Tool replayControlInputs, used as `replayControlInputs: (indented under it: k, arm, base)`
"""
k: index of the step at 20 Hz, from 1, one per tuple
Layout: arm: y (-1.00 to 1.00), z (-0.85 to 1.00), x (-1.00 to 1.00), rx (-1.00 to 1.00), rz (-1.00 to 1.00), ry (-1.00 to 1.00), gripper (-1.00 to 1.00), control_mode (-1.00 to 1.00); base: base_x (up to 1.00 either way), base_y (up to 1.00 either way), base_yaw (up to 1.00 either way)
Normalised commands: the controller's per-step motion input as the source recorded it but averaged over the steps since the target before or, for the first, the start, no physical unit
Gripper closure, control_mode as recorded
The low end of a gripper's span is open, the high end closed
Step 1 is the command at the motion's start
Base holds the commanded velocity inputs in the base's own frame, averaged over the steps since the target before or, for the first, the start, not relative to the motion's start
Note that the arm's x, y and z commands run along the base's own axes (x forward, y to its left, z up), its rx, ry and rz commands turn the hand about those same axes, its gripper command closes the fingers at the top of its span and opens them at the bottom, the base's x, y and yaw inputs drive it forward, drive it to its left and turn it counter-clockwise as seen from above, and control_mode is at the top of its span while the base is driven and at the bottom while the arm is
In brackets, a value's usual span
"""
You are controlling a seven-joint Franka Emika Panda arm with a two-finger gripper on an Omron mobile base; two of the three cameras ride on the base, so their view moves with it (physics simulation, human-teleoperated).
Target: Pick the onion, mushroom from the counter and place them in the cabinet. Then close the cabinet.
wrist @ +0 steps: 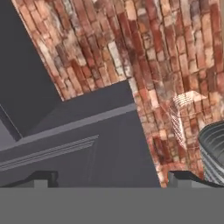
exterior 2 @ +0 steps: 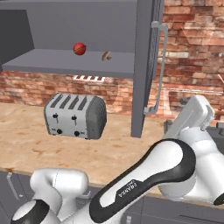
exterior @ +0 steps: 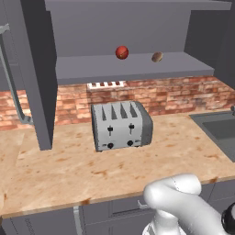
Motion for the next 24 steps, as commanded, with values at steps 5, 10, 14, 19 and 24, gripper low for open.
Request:
replayControlInputs:
  k: [5,10,14,19,24]
  arm:
    - [-0.04,-0.13,0.24,0.03,0.53,-0.2,-1.0,-1.0]
    - [0.02,-0.07,0.31,0.0,0.6,-0.15,-1.0,-1.0]
    - [0.37,0.0,0.01,0.0,0.34,-0.22,-1.0,-1.0]
    - [0.74,0.28,-0.1,-0.03,0.11,-0.32,-1.0,-1.0]
    - [1.0,0.1,-0.12,-0.13,0.02,-0.3,-1.0,-1.0]
  base:
    - [0.0,0.0,0.0]
    - [0.0,0.0,0.0]
    - [0.0,0.0,0.0]
    - [0.0,0.0,0.0]
    - [0.0,0.0,0.0]
